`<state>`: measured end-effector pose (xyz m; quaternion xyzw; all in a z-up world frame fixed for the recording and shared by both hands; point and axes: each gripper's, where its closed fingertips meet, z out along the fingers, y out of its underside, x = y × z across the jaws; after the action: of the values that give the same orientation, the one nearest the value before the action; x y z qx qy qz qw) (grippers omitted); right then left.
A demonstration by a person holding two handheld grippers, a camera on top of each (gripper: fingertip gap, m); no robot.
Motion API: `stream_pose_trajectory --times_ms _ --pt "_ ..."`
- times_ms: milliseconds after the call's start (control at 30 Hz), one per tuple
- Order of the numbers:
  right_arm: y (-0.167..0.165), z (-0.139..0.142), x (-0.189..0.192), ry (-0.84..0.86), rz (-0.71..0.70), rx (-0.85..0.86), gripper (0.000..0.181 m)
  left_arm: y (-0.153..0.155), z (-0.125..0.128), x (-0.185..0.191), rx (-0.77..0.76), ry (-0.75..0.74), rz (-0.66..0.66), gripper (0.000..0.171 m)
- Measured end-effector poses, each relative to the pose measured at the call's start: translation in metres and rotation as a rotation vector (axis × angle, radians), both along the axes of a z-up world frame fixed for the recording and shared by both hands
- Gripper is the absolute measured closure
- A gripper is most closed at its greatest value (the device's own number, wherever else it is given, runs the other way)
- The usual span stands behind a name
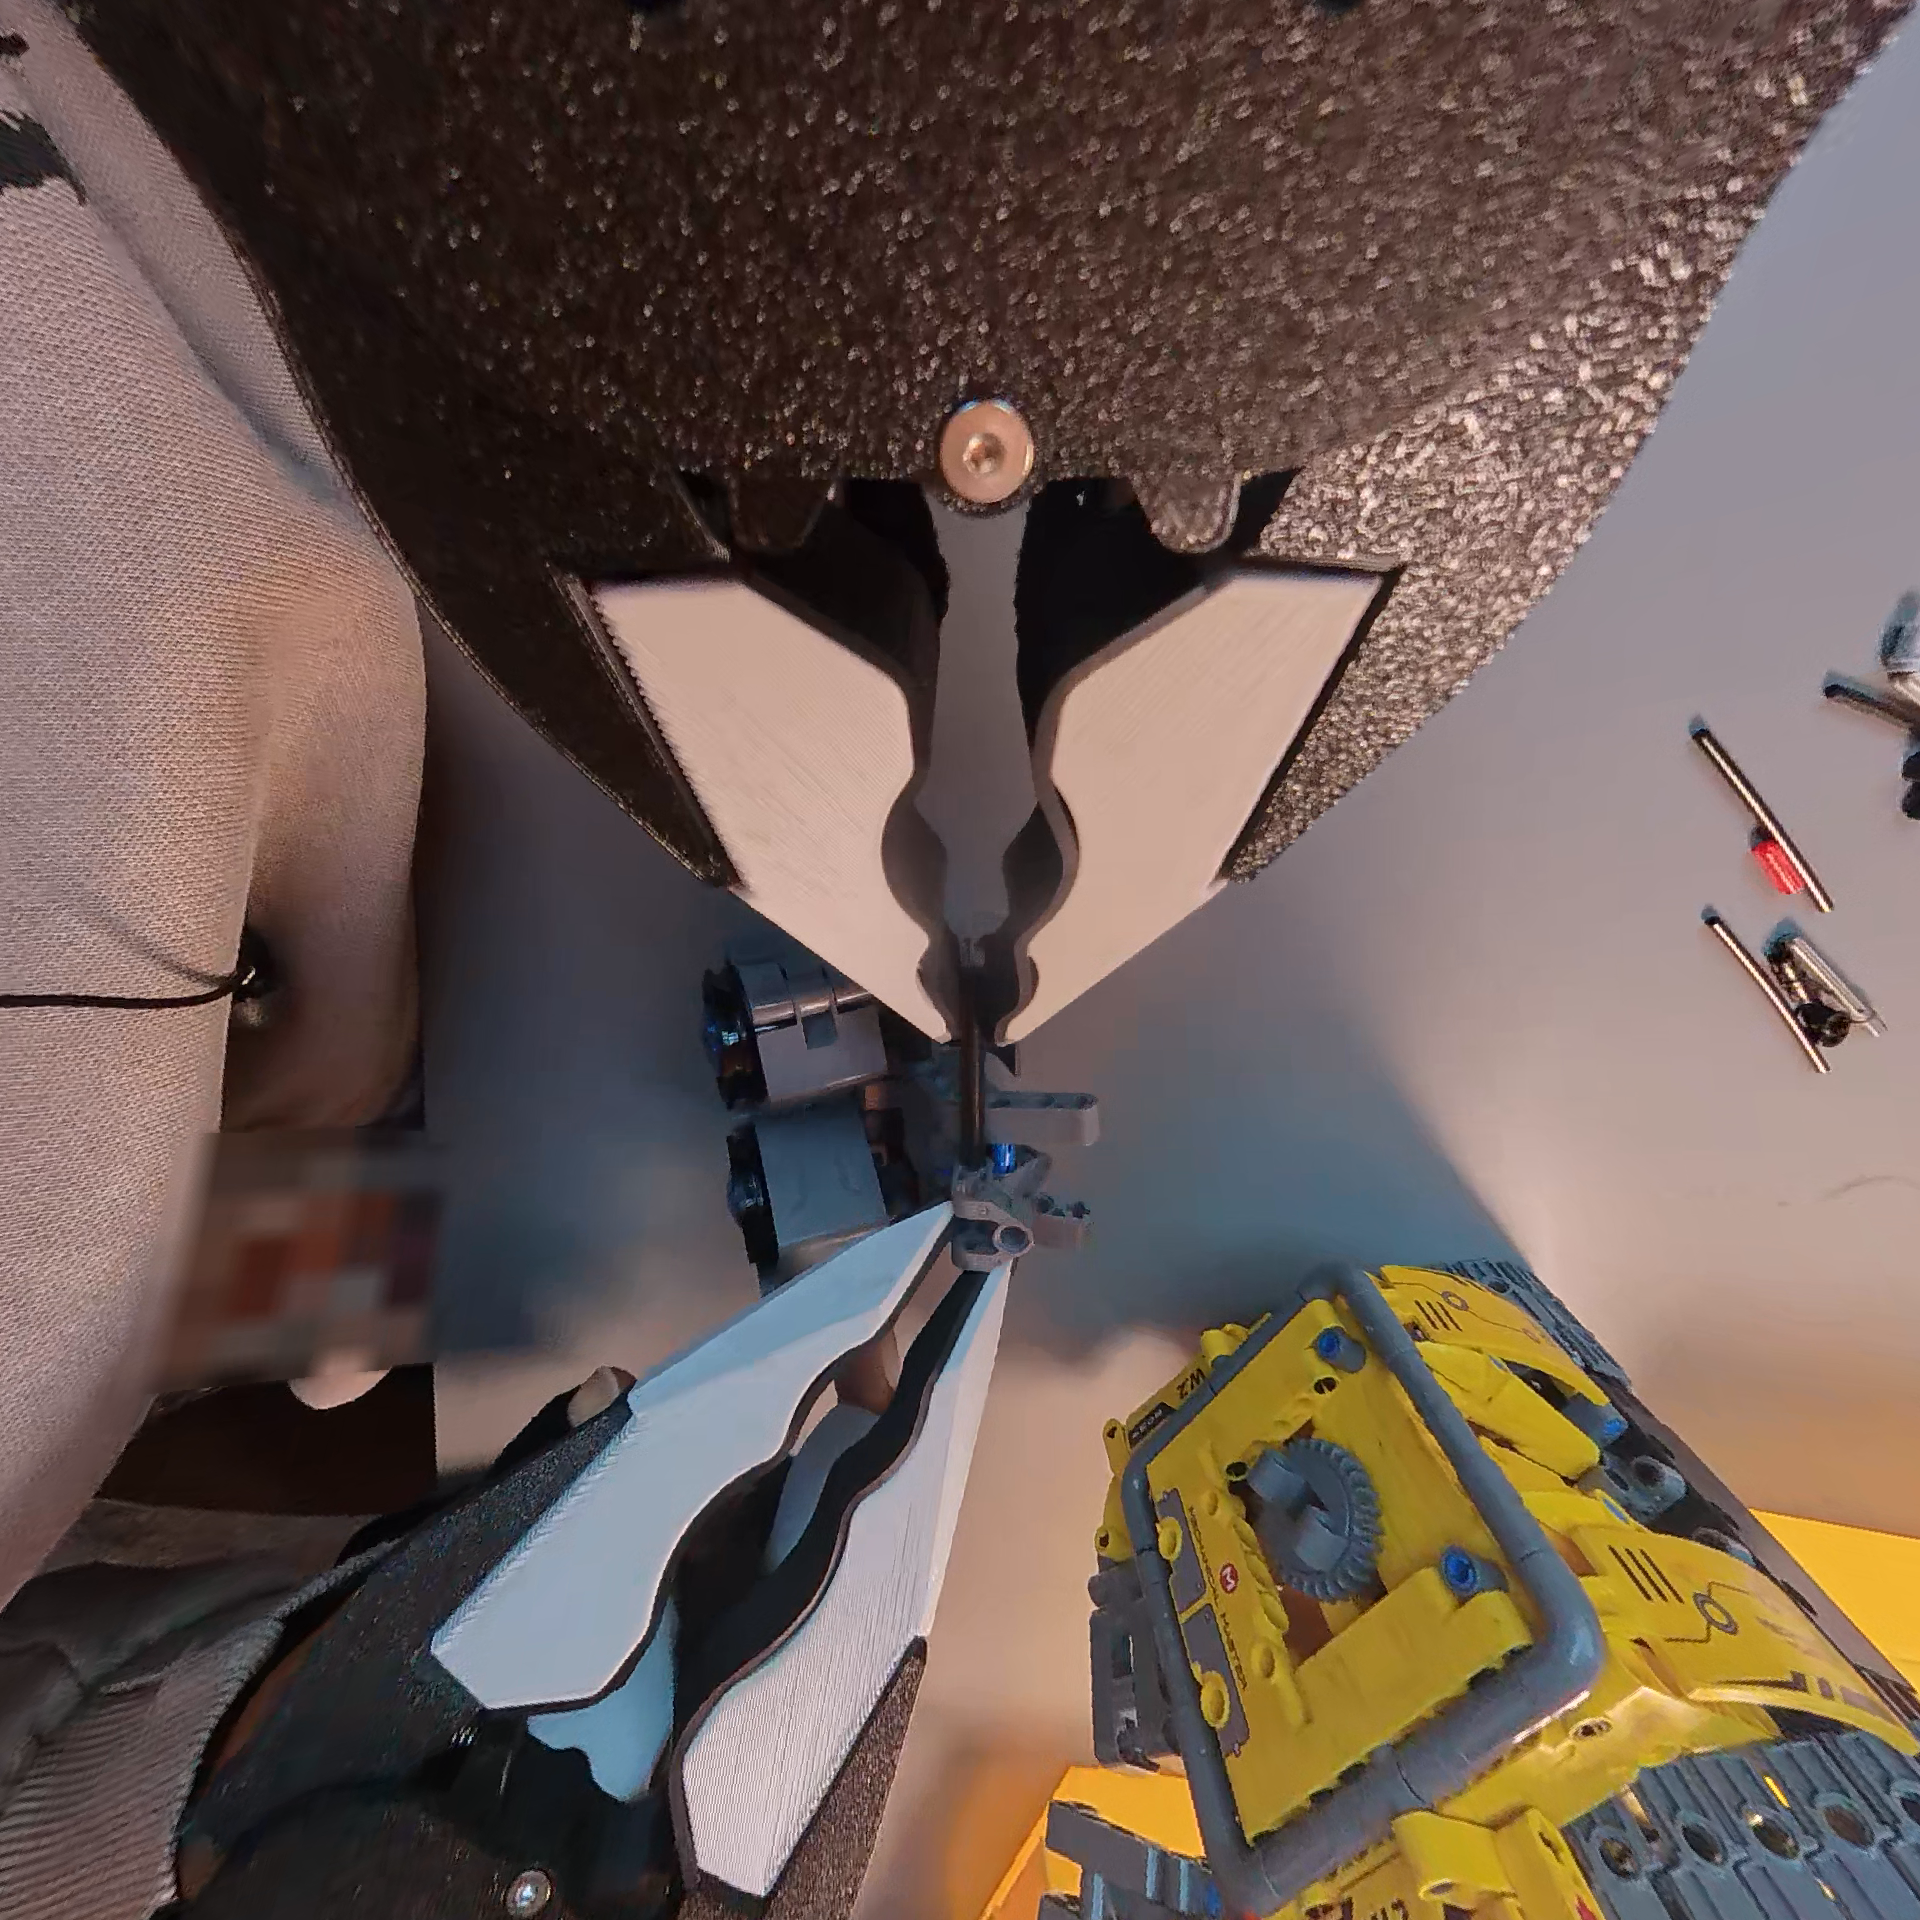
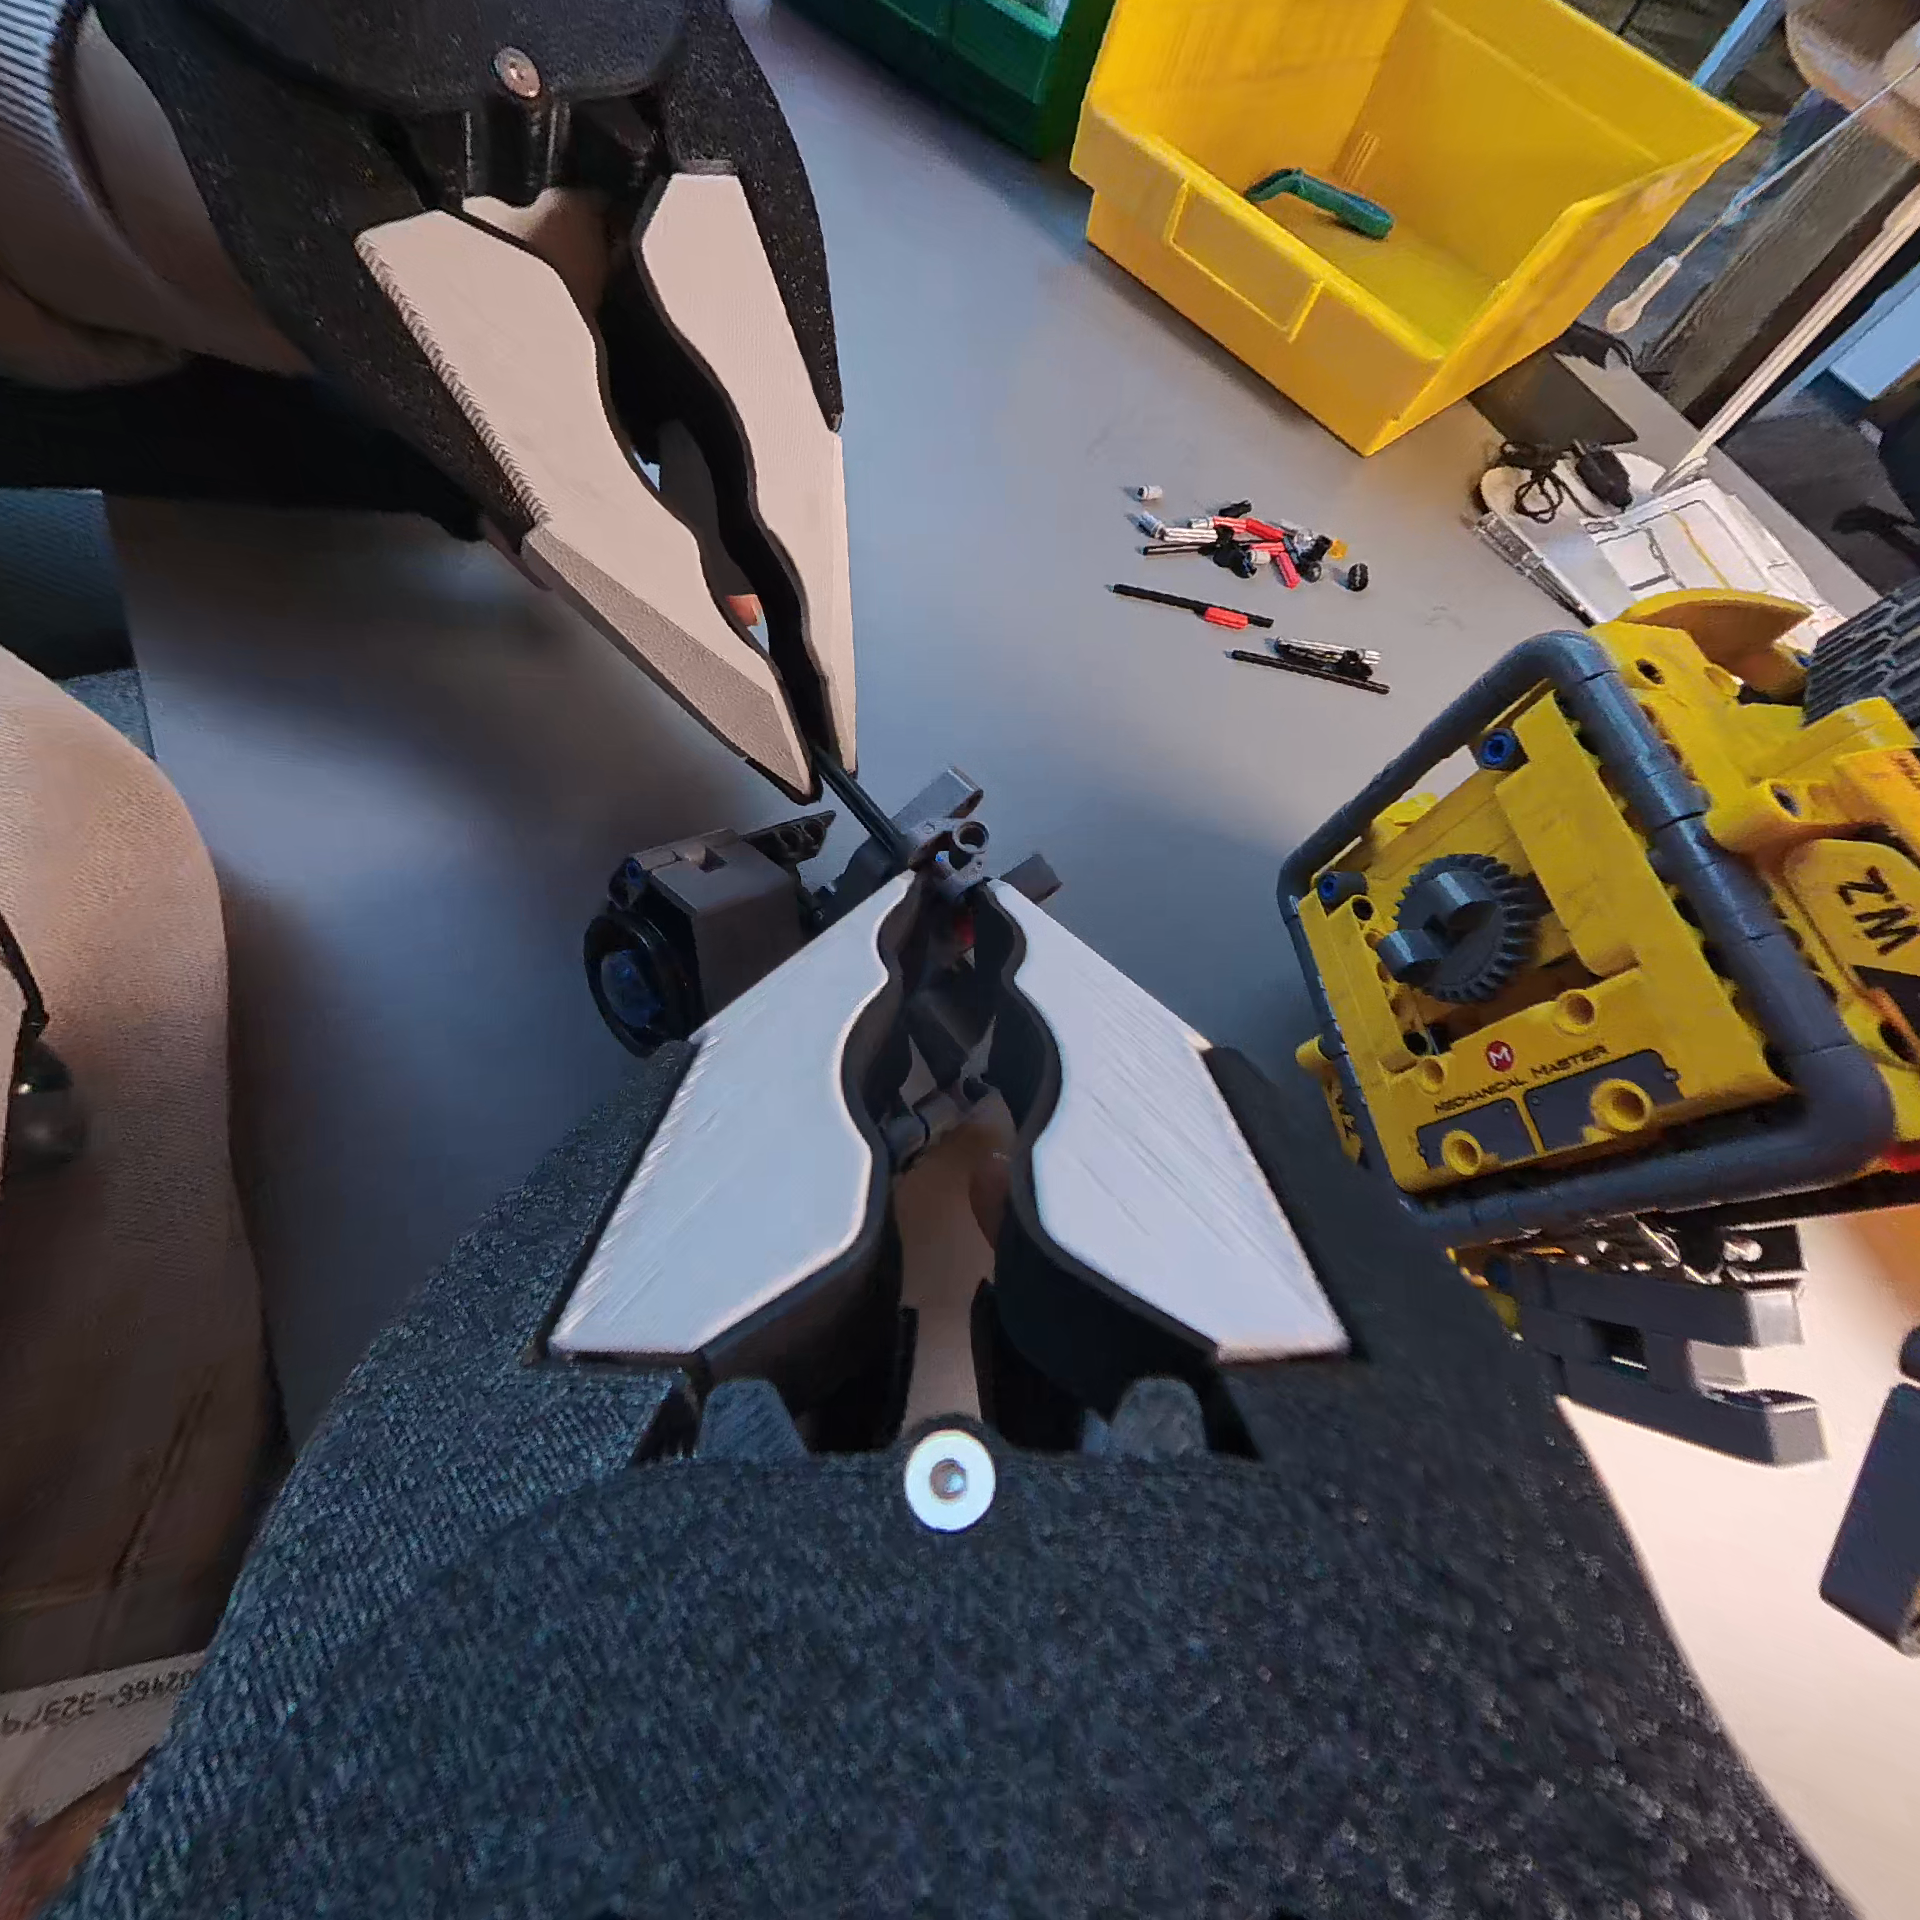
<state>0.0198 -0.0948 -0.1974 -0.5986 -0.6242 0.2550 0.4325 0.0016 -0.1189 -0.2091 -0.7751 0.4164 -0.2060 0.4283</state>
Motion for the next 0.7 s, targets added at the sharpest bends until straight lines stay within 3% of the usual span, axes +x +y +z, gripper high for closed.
stream_pose_trajectory --times_ms 700 --pt "0.004 -0.004 0.002 0.065 -0.119 -0.130 0.178 0.012 -0.001 0.017 0.079 0.036 0.038 0.171"
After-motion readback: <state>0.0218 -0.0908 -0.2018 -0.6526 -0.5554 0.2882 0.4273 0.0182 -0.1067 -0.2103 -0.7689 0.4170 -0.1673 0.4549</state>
